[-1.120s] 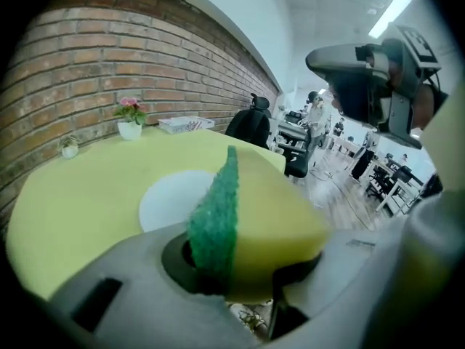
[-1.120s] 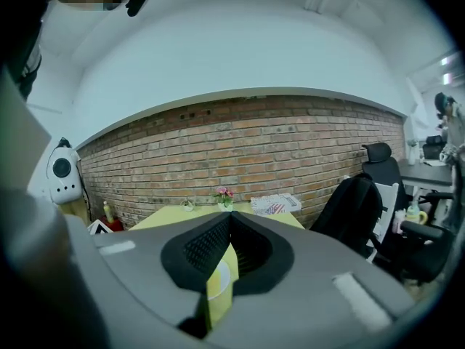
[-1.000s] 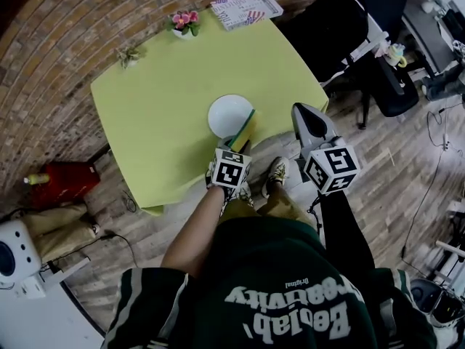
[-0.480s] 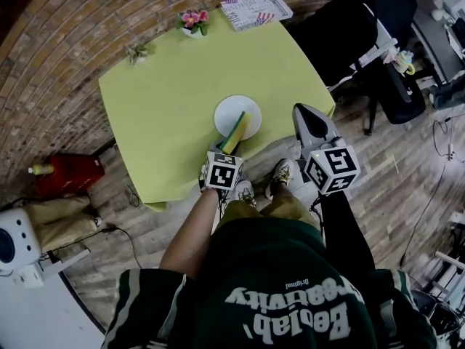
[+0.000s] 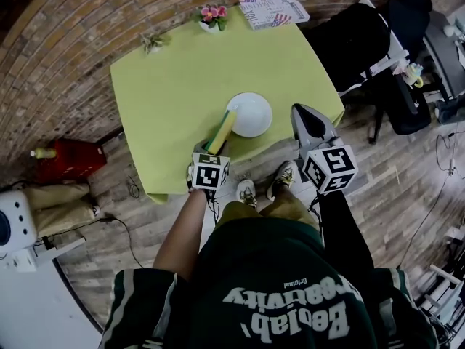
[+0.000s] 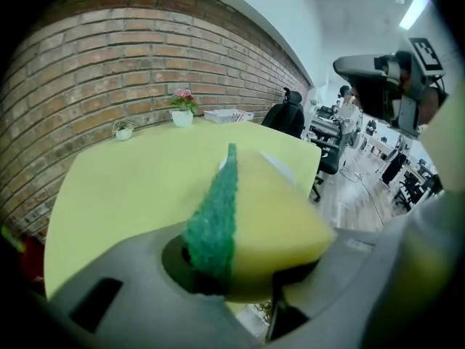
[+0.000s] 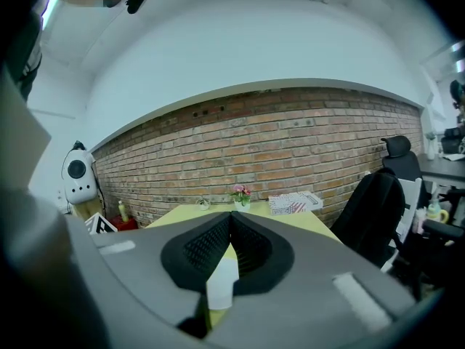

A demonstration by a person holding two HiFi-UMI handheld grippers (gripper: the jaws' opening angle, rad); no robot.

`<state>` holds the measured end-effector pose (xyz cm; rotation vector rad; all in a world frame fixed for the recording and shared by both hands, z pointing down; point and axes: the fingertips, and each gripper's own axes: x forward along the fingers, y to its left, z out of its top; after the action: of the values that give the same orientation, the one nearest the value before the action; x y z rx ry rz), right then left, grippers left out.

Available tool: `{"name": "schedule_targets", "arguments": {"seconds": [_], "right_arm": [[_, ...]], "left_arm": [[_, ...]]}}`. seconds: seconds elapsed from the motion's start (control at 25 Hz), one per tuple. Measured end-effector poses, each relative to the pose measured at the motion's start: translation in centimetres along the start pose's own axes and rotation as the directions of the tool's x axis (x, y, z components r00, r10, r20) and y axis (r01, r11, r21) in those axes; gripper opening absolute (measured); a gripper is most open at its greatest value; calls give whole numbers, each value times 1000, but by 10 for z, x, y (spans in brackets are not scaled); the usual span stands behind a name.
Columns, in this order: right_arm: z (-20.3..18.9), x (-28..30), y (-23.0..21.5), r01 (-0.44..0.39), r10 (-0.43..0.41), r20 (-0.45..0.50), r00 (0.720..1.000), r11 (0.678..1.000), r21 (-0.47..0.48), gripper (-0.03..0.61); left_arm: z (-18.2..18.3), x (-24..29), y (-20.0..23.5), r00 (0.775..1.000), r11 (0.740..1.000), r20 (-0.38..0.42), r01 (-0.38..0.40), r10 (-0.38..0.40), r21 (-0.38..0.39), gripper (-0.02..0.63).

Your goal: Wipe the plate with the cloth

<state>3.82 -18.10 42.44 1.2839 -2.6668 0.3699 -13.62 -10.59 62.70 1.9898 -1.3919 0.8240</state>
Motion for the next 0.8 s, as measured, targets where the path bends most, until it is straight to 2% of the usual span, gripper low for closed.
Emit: {"name": "schedule_targets", "arguments": {"seconds": [0.12, 0.24, 0.48, 0.64, 0.8], "right_arm": [[3, -2, 1, 1, -1, 6, 1000, 1000, -7, 14], [6, -7, 0, 14, -14, 12, 1000, 1000, -11, 14], [3, -18, -7, 51, -51, 7, 999, 999, -11, 14], [-3, -28, -13, 79, -79, -6, 997, 997, -3, 14], [-5, -36, -22, 104, -104, -2, 995, 995, 4, 14]], "left_arm": [[6, -1, -8, 1000, 1000, 17, 19, -19, -2, 127], [17, -2, -33, 995, 996, 46, 94, -94, -2, 127], [28, 14, -92, 975, 971, 27, 216, -220, 98, 127], [17, 29, -108, 970, 961, -32, 244, -242, 130, 127], [14, 30, -107, 970, 963, -31, 242, -240, 121, 127]]}}
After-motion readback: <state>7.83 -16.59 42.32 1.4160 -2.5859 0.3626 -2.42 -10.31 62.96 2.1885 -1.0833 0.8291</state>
